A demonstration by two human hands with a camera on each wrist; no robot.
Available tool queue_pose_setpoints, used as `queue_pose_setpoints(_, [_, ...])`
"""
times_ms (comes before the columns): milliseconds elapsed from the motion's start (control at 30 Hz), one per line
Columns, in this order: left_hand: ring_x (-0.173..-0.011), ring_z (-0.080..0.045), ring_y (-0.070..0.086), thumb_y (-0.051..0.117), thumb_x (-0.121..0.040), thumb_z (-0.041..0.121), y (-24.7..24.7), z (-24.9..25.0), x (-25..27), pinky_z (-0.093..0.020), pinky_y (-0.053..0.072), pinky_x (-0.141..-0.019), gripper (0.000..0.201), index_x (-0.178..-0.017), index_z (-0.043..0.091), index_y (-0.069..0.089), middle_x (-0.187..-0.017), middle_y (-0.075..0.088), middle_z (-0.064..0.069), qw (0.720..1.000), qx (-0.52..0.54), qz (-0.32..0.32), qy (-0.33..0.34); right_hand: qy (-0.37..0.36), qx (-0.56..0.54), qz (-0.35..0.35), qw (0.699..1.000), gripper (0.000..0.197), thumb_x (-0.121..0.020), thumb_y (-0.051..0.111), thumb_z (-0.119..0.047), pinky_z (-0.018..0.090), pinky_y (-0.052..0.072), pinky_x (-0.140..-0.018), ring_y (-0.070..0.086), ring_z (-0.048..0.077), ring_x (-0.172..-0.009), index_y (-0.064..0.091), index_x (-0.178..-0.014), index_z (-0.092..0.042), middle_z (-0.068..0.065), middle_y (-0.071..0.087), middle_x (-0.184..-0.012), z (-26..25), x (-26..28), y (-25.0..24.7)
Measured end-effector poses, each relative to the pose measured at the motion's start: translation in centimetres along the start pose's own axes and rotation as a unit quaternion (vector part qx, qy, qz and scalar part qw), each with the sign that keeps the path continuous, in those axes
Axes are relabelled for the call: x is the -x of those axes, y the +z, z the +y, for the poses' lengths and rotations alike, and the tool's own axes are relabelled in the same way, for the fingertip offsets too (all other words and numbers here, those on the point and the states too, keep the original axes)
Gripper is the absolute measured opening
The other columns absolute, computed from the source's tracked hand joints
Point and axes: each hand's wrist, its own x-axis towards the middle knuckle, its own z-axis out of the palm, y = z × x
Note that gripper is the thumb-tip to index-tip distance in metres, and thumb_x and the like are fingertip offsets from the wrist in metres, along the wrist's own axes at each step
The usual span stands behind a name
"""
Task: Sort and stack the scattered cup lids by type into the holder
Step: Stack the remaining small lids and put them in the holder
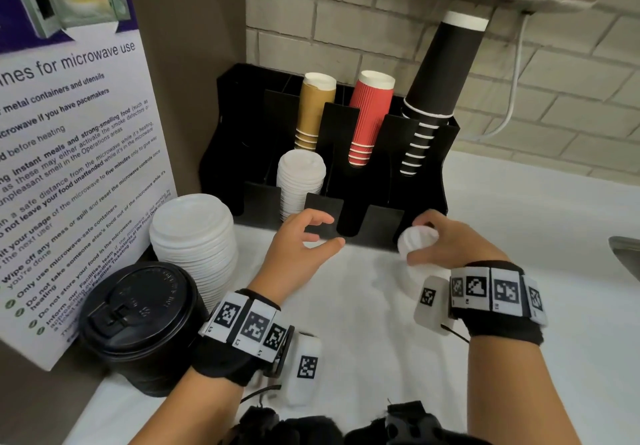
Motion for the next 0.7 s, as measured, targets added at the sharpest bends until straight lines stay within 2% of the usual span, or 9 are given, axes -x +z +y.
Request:
queue_pose_setpoints(33, [-0.109,-0.005,0.058,0.078,-0.079,0.030,0.0,0.2,0.1,-0.014,0.046,-0.078,0.039,-0.111,0.039,0.058,-0.121,0.055,0.018,1.000,0.006,-0.015,0.001,-0.041,-0.047,0.000,0.998,0.054,-0.066,0.080,-0.034,0.024,0.041,-0.064,0.056,0.012,-0.082,0.049,-0.110,-0.038,-0.003,0.057,-0.099,-0.7,0.3,-0.4])
queue_pose_setpoints(100, [-0.115,-0.002,0.055,0.082,-0.069,0.039,0.2,0.7,0.3,-0.016,0.048,-0.085,0.063,-0.123,0.046,0.050,-0.129,0.052,0.020,0.998,0.030,-0.058,0.009,-0.120,-0.147,-0.034,0.981,0.056,-0.062,0.081,-0.039,0.023,0.047,-0.069,0.062,0.011,-0.086,0.051,-0.108,-0.048,-0.006,0.061,-0.098,-2.7,1.2,-0.6])
queue_pose_setpoints(167, [-0.122,-0.003,0.051,0.081,-0.061,0.042,0.3,1.1,0.4,-0.020,0.047,-0.094,0.085,-0.134,0.050,0.037,-0.140,0.047,0.018,0.993,0.063,-0.098,0.025,-0.186,-0.225,-0.084,0.953,0.062,-0.059,0.081,-0.041,0.031,0.054,-0.079,0.067,0.016,-0.091,0.050,-0.112,-0.053,-0.002,0.065,-0.102,-4.7,1.7,-0.3])
queue_pose_setpoints(233, [-0.128,-0.009,0.051,0.082,-0.061,0.037,0.4,1.4,0.4,-0.028,0.046,-0.103,0.096,-0.141,0.048,0.030,-0.147,0.042,0.013,0.988,0.097,-0.112,0.044,-0.229,-0.273,-0.114,0.927,0.064,-0.060,0.080,-0.038,0.037,0.055,-0.086,0.068,0.022,-0.095,0.051,-0.116,-0.051,0.003,0.065,-0.107,-6.1,1.9,0.3])
queue_pose_setpoints(333, [-0.122,-0.011,0.057,0.082,-0.063,0.030,0.1,1.7,0.5,-0.035,0.049,-0.102,0.096,-0.146,0.039,0.034,-0.144,0.047,0.009,0.984,0.134,-0.091,0.068,-0.263,-0.314,-0.135,0.902,0.059,-0.069,0.079,-0.027,0.042,0.056,-0.087,0.068,0.025,-0.099,0.053,-0.120,-0.044,0.008,0.064,-0.113,-6.9,1.9,0.8])
queue_pose_setpoints(400, [-0.117,-0.010,0.060,0.083,-0.063,0.028,-0.1,1.7,0.5,-0.035,0.053,-0.097,0.088,-0.139,0.041,0.041,-0.138,0.051,0.011,0.983,0.147,-0.076,0.082,-0.271,-0.330,-0.144,0.893,0.057,-0.072,0.079,-0.022,0.041,0.057,-0.086,0.068,0.024,-0.100,0.054,-0.120,-0.041,0.008,0.064,-0.114,-6.8,1.9,0.8])
queue_pose_setpoints(567, [-0.115,-0.014,0.061,0.085,-0.059,0.027,0.0,1.7,0.6,-0.035,0.057,-0.090,0.082,-0.131,0.039,0.046,-0.130,0.052,0.012,0.983,0.152,-0.043,0.091,-0.279,-0.339,-0.141,0.887,0.061,-0.068,0.083,-0.028,0.038,0.058,-0.082,0.068,0.019,-0.098,0.055,-0.121,-0.039,-0.002,0.064,-0.112,-6.9,1.9,0.7])
queue_pose_setpoints(700, [-0.114,-0.009,0.060,0.086,-0.058,0.027,0.0,1.7,0.6,-0.036,0.057,-0.088,0.087,-0.135,0.032,0.045,-0.133,0.051,0.010,0.984,0.153,-0.037,0.088,-0.278,-0.352,-0.145,0.882,0.063,-0.066,0.084,-0.024,0.035,0.058,-0.076,0.070,0.020,-0.095,0.055,-0.120,-0.036,0.002,0.065,-0.112,-6.9,1.9,0.7])
